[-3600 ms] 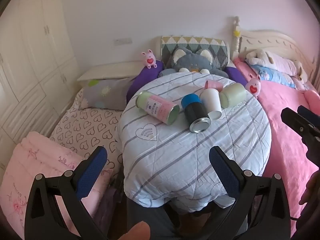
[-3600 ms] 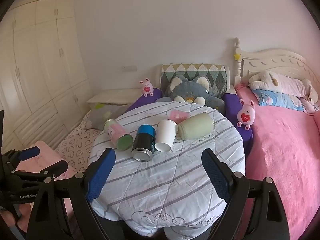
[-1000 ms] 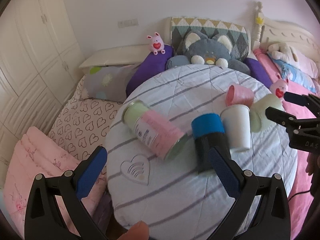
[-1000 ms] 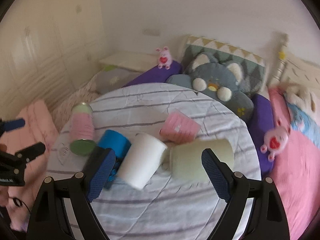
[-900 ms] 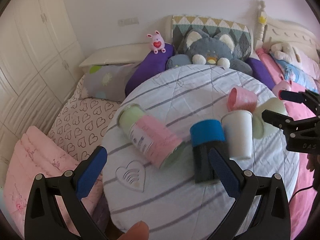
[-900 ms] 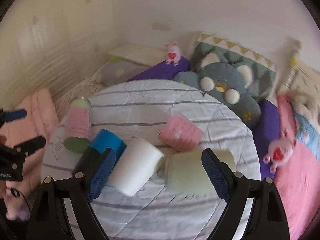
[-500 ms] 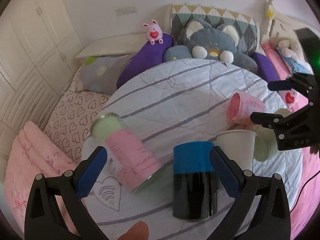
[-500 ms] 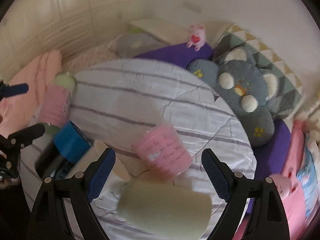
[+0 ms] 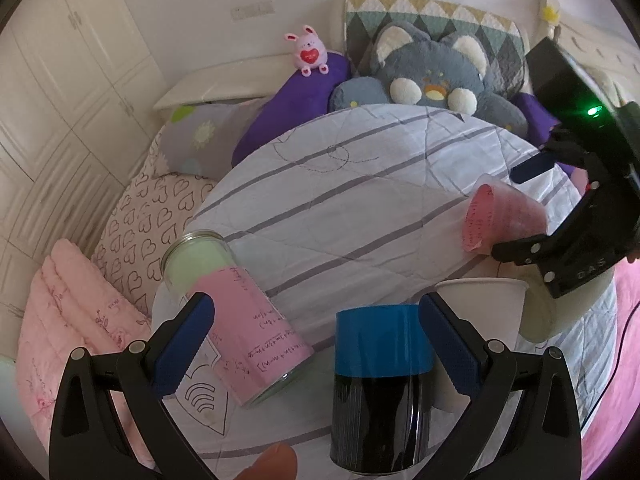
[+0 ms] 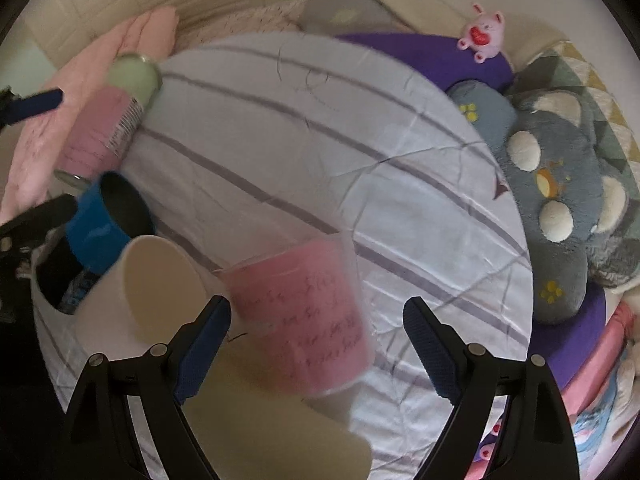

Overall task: Flip cup upright
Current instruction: 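Reach the right tool to the pink translucent cup and close on it, then lift the pink cup with the right tool and set it down nearer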

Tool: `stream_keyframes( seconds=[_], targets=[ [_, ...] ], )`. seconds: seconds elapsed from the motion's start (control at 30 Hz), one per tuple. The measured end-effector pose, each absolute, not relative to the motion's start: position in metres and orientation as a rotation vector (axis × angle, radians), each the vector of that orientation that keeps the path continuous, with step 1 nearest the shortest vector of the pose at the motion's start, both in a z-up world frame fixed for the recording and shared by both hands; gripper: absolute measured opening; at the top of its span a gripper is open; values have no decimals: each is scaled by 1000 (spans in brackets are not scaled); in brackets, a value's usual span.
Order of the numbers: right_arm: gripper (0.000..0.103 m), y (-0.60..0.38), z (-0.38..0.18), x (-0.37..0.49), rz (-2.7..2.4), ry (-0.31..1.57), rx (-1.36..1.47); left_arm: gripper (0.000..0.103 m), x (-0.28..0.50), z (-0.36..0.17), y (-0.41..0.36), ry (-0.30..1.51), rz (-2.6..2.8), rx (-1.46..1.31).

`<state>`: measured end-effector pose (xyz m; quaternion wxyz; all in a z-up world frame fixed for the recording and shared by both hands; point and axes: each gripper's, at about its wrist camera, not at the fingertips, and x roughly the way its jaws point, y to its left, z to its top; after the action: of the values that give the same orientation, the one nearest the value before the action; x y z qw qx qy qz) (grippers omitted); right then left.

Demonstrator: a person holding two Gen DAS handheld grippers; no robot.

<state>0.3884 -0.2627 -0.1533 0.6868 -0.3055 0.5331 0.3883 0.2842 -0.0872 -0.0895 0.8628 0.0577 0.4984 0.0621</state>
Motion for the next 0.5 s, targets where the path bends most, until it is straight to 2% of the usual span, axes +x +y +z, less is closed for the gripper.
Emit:
stream_keyframes(
  seconds=[0.07, 0.1, 0.2, 0.5],
  targets=[
    [89, -258, -159, 391, 898, 1210, -696, 103, 287, -91, -87, 1050, 128, 123],
    [86, -257, -161, 393, 905, 1214, -704, 103, 287, -93, -88, 1052, 128, 124],
    [64, -252, -170, 394, 918, 1229, -724, 103, 287, -95, -87, 1061, 121, 122],
    [64, -254, -160, 392, 866, 1186, -704, 103, 279, -90, -83, 1048, 101, 109]
  ],
)
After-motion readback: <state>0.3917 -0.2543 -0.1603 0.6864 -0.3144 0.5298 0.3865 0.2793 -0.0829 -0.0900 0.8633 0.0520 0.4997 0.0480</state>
